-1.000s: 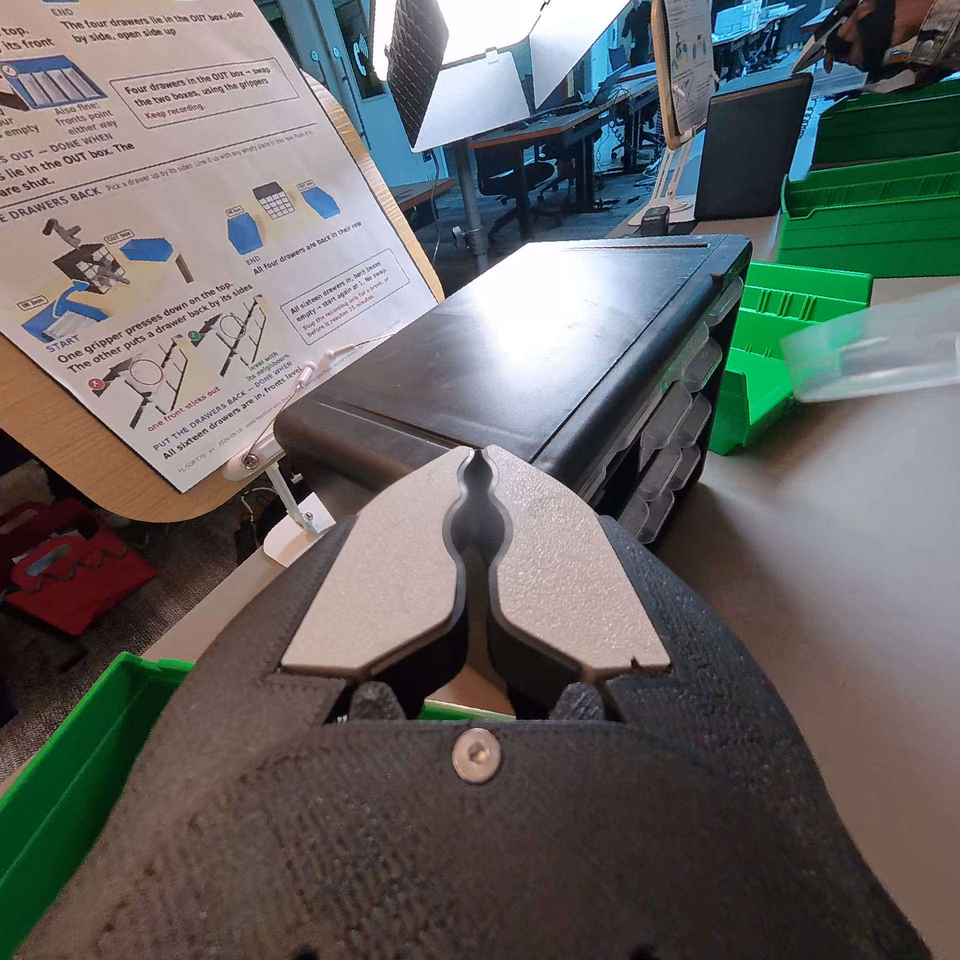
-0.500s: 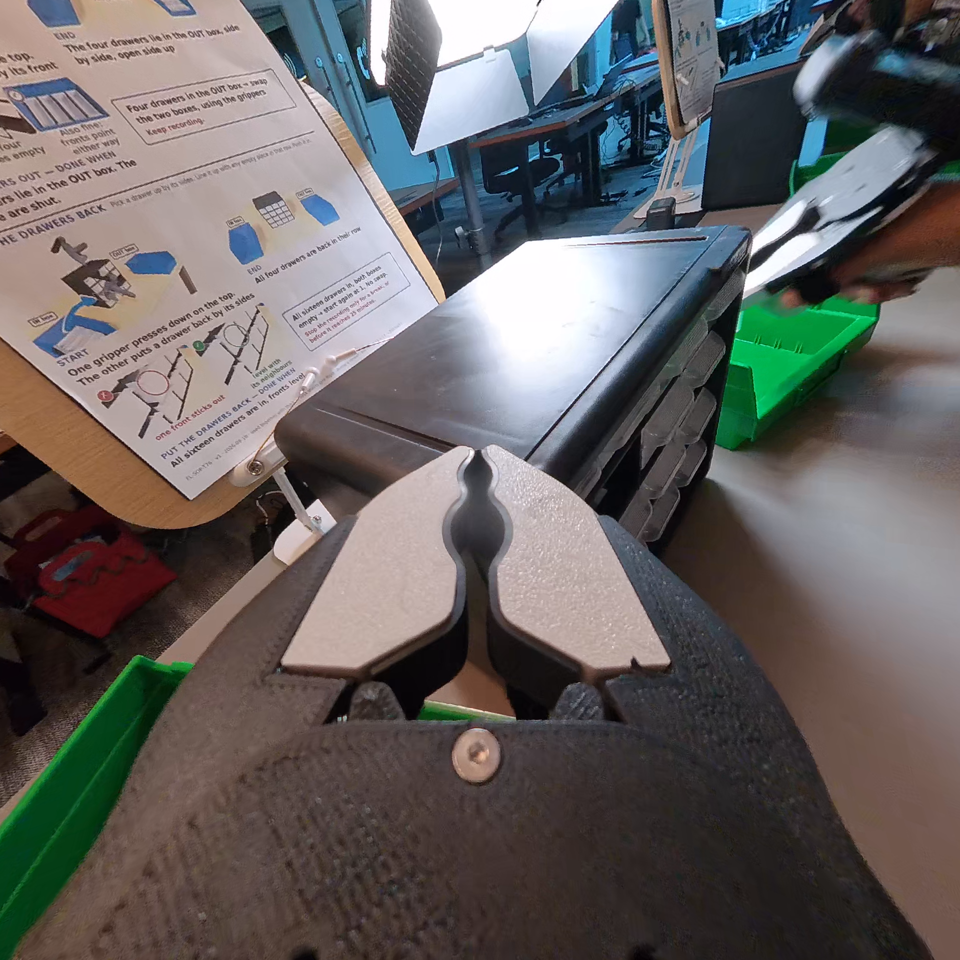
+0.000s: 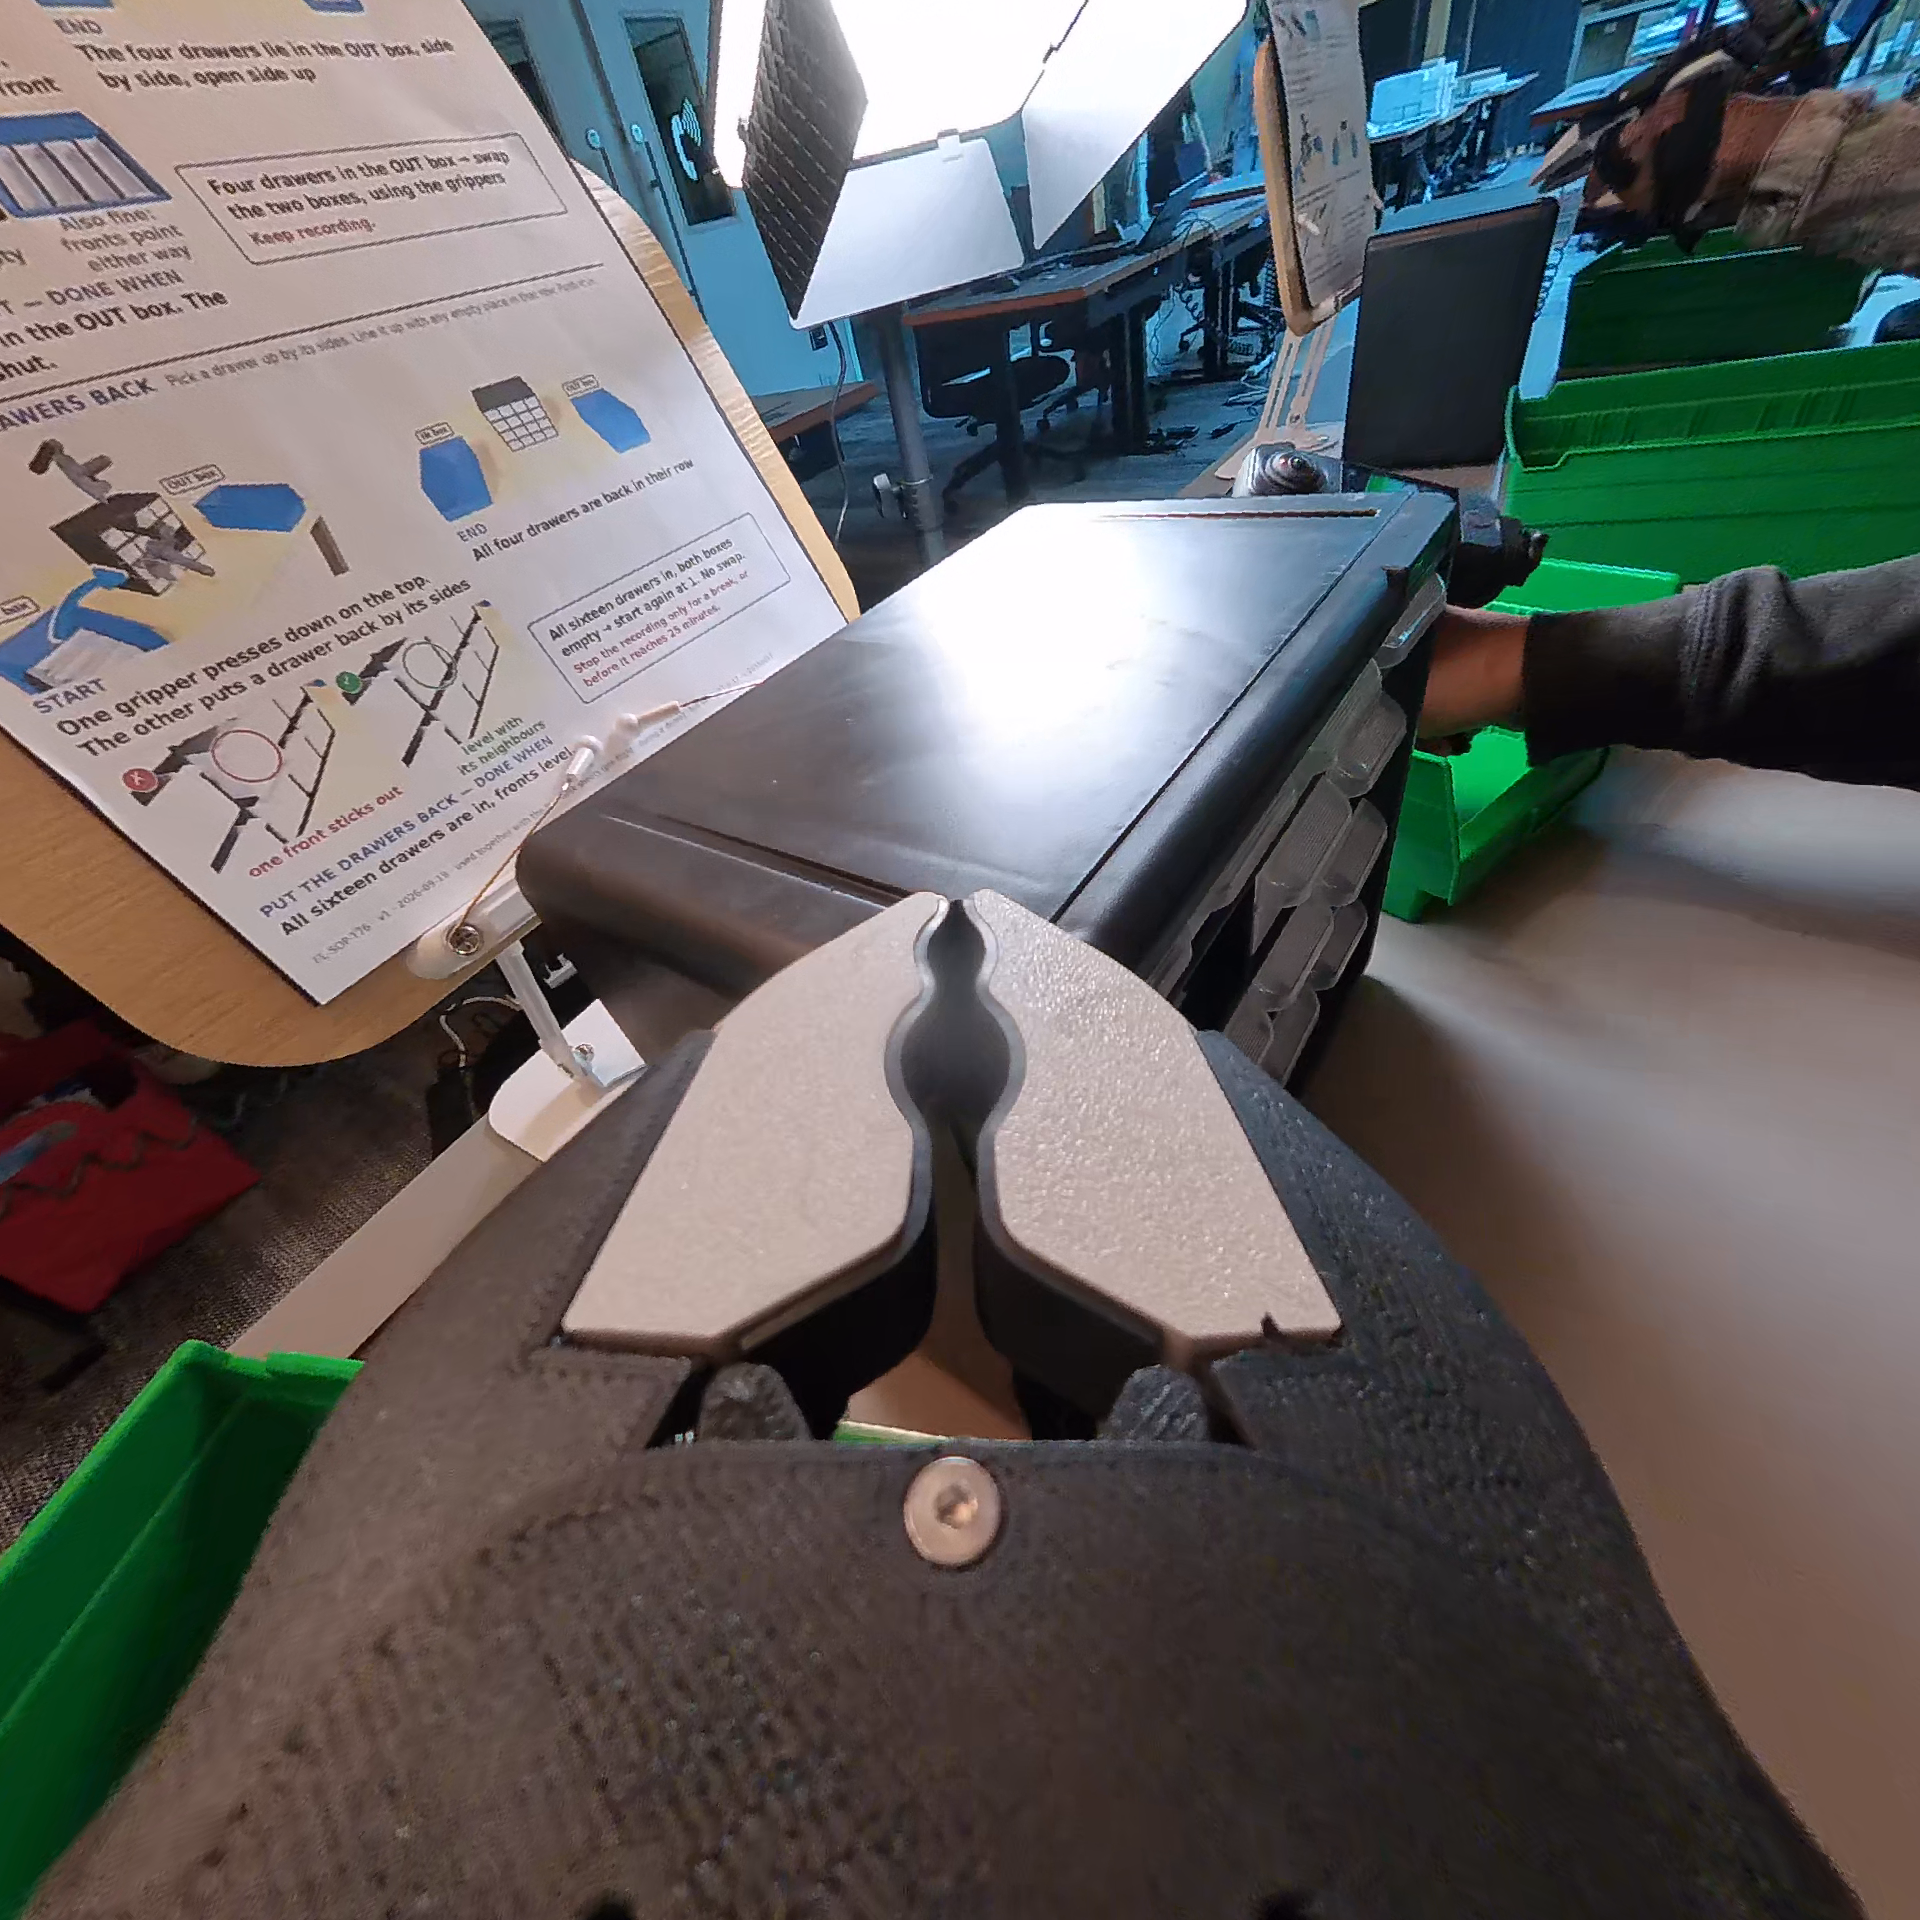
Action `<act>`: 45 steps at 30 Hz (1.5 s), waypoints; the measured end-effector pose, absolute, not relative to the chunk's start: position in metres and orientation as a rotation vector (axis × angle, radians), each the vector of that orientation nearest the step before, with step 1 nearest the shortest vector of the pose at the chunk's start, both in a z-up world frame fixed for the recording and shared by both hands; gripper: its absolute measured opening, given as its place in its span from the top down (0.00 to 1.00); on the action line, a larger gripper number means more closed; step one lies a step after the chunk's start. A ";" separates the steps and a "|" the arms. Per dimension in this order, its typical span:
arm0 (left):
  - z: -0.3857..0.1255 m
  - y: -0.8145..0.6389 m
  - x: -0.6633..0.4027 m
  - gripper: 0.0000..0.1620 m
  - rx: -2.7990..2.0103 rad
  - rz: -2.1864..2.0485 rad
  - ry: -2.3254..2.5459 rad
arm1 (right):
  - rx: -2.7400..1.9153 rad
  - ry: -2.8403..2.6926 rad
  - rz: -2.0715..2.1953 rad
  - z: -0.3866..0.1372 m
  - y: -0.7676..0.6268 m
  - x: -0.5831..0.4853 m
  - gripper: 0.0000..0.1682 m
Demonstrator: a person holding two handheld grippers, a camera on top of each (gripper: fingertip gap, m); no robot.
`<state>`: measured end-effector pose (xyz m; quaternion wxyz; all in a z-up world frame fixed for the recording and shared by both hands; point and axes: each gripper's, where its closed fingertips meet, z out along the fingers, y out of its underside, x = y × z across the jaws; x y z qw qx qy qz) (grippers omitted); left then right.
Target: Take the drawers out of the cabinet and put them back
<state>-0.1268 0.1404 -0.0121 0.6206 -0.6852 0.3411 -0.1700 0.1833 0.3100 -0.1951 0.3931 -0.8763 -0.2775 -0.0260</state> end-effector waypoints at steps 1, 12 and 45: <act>-0.012 0.140 -0.127 1.00 -1.575 -0.391 0.784 | -2.218 -0.699 -0.049 -0.195 0.311 0.182 0.87; -0.012 0.141 -0.127 1.00 -1.575 -0.389 0.781 | -2.065 -0.705 0.238 -0.148 0.290 0.199 0.82; -0.012 0.140 -0.128 1.00 -1.578 -0.360 0.783 | -1.092 -1.114 -0.025 -0.035 0.118 0.073 0.90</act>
